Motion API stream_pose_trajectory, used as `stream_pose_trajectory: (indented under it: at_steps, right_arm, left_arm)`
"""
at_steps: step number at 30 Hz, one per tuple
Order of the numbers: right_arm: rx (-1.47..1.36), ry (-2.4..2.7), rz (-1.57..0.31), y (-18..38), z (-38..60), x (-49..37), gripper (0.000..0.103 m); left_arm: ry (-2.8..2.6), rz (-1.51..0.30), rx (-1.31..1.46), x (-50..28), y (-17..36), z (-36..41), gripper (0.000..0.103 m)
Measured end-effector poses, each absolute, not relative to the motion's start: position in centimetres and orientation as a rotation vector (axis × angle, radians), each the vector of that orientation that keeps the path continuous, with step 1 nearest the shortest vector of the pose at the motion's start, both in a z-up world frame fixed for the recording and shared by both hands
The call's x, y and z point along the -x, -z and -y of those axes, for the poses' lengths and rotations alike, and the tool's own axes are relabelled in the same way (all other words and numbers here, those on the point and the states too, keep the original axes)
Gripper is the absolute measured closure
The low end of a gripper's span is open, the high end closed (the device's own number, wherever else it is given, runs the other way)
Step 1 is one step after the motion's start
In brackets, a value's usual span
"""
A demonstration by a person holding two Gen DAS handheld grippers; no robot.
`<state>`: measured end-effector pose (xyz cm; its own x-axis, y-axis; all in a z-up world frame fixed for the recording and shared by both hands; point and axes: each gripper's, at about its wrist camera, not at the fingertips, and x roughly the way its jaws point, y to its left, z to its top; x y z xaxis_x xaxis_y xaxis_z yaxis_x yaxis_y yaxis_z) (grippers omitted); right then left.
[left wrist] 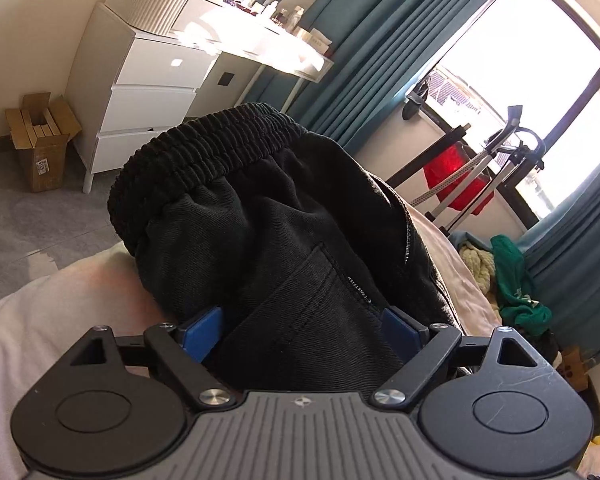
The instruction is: Fold clothes
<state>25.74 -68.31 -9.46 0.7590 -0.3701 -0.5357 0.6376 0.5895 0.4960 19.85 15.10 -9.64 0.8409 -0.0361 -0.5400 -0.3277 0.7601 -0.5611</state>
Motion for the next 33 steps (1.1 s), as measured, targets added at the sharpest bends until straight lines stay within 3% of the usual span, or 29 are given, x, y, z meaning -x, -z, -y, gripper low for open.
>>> stream_pose_trajectory:
  at_steps: [1,2,7,11,16,19,21,22,24,27,30,31,33]
  right_arm:
    - [-0.757,0.61,-0.363,9.2,68.0,-24.1,0.028]
    - [-0.785,0.615,-0.324,8.9,67.6,-22.4,0.026]
    - [-1.039,0.6,-0.181,10.6,65.5,-15.0,0.026]
    - [-1.258,0.517,-0.206,13.9,63.4,-12.9,0.027]
    - [-1.298,0.463,-0.355,16.8,61.5,-14.8,0.027]
    - [-1.248,0.438,-0.332,17.0,61.5,-16.3,0.026]
    - [-1.211,0.448,-0.304,17.3,62.1,-17.4,0.027]
    - [-1.188,0.459,-0.29,17.4,62.4,-17.9,0.027]
    - [-1.142,0.481,-0.262,17.7,62.9,-19.0,0.028]
    - [-1.078,0.518,-0.221,18.2,63.8,-20.5,0.038]
    - [-1.082,0.56,-0.203,18.6,64.4,-21.2,0.052]
    - [-1.085,0.569,-0.204,18.6,64.6,-21.3,0.063]
    - [-1.09,0.588,-0.207,18.6,64.8,-21.5,0.077]
  left_arm:
    - [-0.17,-0.569,0.709,-19.5,9.8,-15.3,0.013]
    - [-0.17,-0.593,0.736,-19.2,10.0,-15.5,0.011]
    - [-0.054,-0.663,0.931,-17.9,12.4,-17.0,0.011]
    - [-0.013,-0.623,1.074,-17.4,14.6,-18.7,0.013]
    - [0.002,-0.576,1.187,-17.9,16.5,-20.3,0.018]
    - [-0.028,-0.536,1.186,-19.1,16.7,-20.3,0.018]
    - [-0.058,-0.507,1.171,-20.1,16.8,-20.3,0.022]
    - [-0.074,-0.491,1.169,-20.5,16.8,-20.3,0.032]
    - [-0.087,-0.448,1.197,-21.3,17.2,-20.5,0.035]
    - [-0.086,-0.43,1.211,-22.3,18.0,-21.0,0.051]
    - [-0.079,-0.415,1.202,-23.5,18.1,-21.5,0.074]
    - [-0.074,-0.41,1.196,-23.8,18.0,-21.6,0.081]
    - [-0.066,-0.394,1.186,-23.7,17.5,-22.0,0.086]
